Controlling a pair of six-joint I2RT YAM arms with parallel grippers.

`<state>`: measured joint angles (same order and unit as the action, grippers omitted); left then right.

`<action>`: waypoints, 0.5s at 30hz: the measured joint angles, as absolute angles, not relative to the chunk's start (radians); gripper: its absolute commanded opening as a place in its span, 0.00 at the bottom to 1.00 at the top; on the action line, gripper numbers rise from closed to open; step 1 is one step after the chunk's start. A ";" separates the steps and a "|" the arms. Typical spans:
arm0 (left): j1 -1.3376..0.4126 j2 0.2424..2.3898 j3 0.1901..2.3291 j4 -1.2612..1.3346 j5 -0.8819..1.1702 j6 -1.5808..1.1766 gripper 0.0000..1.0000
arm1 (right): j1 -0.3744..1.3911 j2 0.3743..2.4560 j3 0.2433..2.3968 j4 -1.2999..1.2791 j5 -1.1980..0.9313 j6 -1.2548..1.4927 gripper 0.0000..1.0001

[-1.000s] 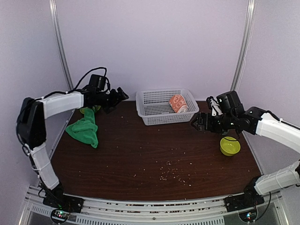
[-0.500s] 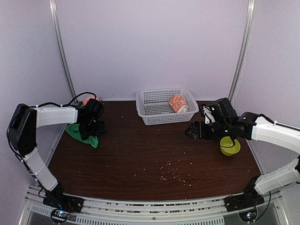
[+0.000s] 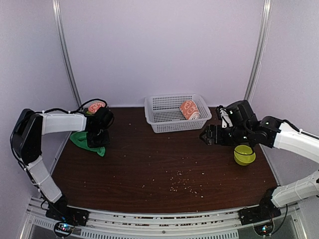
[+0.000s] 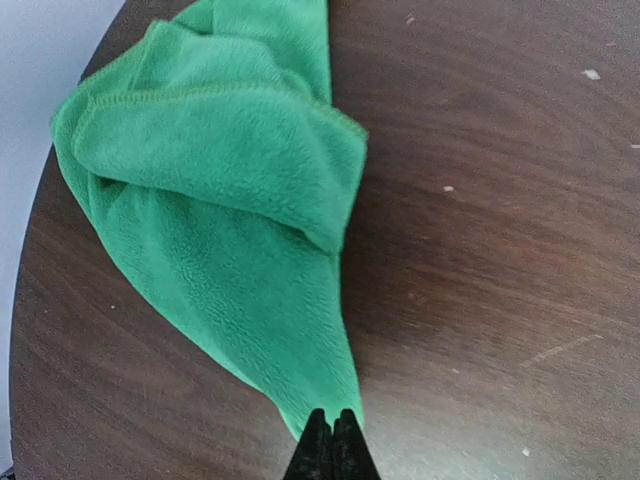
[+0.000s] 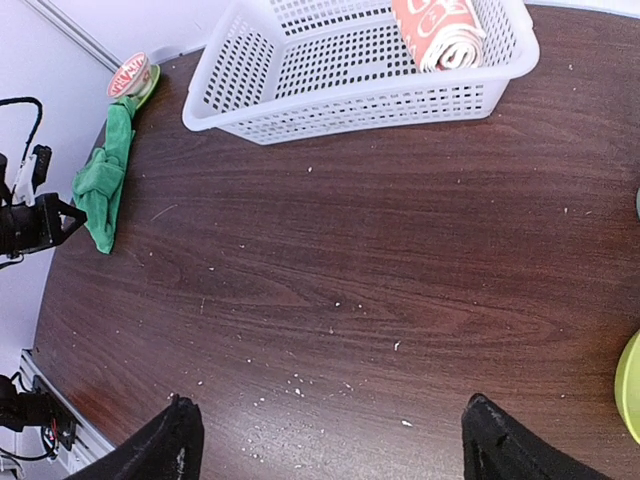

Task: Roll the towels
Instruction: Pick up the towel from the corner of the board.

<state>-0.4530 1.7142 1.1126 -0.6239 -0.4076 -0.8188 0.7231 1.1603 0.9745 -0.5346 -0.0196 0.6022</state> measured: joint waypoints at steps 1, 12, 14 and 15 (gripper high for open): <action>-0.466 1.689 1.113 -0.626 -0.409 -0.812 0.00 | 0.724 1.148 0.978 -0.539 -0.016 0.602 0.89; -0.805 1.399 1.368 -0.666 -0.301 -0.699 0.00 | 0.725 0.974 0.992 -0.609 0.053 0.591 0.90; -0.877 1.383 1.414 -0.665 -0.287 -0.699 0.00 | 0.725 0.946 0.994 -0.618 0.059 0.590 0.90; -0.900 1.378 1.423 -0.665 -0.288 -0.705 0.00 | 0.725 0.933 0.994 -0.622 0.060 0.590 0.90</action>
<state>-0.9005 1.3777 1.4227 -0.6647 -0.2878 -0.7048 0.7254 0.9329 0.9936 -0.6220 0.0605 0.5900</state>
